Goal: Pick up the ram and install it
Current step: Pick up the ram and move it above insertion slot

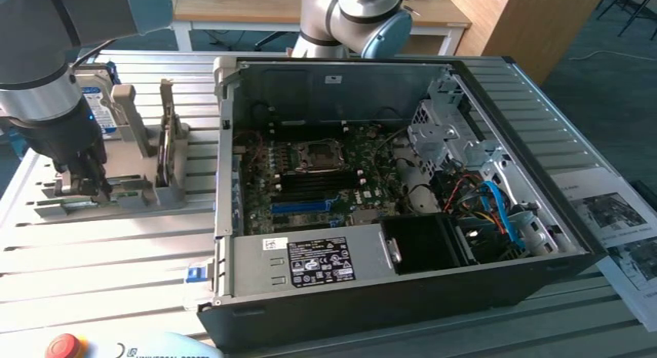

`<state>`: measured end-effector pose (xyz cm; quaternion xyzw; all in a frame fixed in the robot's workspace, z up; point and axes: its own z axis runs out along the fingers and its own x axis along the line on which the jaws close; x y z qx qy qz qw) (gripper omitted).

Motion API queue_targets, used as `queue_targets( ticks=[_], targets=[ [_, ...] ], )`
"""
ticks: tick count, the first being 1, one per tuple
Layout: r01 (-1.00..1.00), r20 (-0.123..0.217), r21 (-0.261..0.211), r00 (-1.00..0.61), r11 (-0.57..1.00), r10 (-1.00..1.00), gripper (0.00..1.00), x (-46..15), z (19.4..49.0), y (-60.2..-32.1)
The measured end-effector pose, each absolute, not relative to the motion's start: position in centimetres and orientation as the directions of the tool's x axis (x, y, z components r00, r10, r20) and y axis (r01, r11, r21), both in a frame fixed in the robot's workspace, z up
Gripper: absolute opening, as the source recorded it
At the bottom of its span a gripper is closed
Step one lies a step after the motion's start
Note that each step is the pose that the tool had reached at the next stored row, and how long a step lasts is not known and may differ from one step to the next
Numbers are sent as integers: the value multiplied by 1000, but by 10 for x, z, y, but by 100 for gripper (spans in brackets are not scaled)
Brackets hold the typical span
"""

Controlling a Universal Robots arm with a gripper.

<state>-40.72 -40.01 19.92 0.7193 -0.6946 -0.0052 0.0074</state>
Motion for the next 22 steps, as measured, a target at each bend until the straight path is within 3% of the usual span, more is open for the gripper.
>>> queue_targets(
  ticks=[22],
  targets=[
    [-999,3,18,35,-35,-999,21,-407,200,-400]
  ],
)
